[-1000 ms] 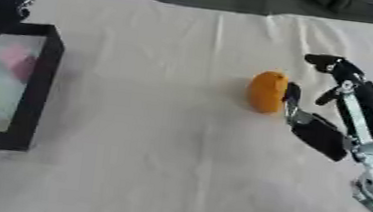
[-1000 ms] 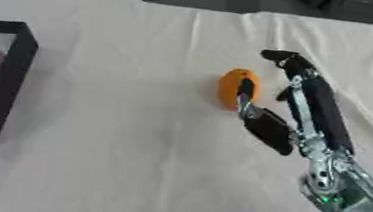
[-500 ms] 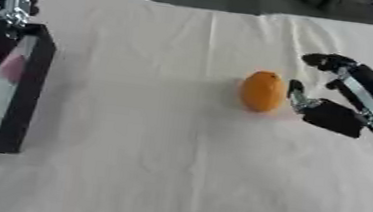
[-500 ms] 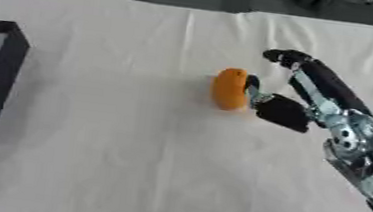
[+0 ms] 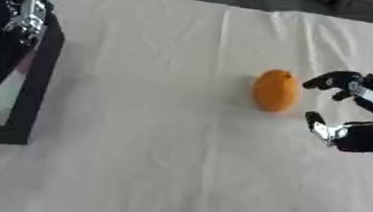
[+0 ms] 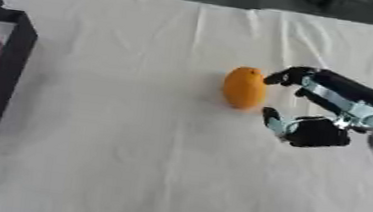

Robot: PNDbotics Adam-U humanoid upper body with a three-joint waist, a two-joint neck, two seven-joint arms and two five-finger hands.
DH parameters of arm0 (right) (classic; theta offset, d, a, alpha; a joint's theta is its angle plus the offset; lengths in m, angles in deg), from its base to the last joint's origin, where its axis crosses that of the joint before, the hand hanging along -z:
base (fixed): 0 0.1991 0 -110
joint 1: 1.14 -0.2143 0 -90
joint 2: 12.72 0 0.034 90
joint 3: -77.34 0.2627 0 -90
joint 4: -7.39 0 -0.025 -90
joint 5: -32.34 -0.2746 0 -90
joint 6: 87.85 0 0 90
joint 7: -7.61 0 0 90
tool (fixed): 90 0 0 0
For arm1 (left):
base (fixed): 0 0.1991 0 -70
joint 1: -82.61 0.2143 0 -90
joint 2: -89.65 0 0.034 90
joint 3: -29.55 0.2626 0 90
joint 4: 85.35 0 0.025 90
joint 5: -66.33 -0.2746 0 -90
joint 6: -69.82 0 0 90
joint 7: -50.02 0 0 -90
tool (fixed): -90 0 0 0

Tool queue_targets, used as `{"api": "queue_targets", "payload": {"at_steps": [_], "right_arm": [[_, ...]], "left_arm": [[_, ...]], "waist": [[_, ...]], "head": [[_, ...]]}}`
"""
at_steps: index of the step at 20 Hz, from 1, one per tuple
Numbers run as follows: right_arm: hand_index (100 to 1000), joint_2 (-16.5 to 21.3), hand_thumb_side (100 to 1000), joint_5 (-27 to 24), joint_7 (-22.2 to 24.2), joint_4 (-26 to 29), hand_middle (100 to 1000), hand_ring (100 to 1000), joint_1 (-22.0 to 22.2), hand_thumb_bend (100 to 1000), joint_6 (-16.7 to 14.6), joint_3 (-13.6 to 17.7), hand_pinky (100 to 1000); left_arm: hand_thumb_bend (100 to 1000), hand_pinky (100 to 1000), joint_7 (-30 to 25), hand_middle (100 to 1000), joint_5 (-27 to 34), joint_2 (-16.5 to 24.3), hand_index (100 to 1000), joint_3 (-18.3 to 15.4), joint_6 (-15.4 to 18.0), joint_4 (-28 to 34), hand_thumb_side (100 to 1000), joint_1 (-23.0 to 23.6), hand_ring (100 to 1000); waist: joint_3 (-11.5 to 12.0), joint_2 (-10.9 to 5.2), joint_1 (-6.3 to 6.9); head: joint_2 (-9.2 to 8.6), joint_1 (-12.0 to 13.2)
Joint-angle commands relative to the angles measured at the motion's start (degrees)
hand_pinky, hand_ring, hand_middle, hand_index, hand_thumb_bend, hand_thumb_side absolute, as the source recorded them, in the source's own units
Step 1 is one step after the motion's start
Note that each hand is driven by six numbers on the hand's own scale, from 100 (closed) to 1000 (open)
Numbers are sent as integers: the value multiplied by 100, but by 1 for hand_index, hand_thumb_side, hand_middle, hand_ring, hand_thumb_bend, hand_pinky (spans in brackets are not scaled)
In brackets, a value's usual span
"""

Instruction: Pick up the objects with one hand, pass them to the other hand, and then place them into the box on the other side of the table.

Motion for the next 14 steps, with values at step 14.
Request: {"api": "queue_targets", "payload": {"at_steps": [14], "right_arm": [[898, 190, 100, 170, -1364, 53, 814, 887, -400, 304, 1174, 112, 784]], "left_arm": [[100, 798, -58, 555, -48, -14, 772, 96, 57, 101, 604, -178, 632]], "waist": [[367, 121, -106]], "head": [[-352, -332]]}}
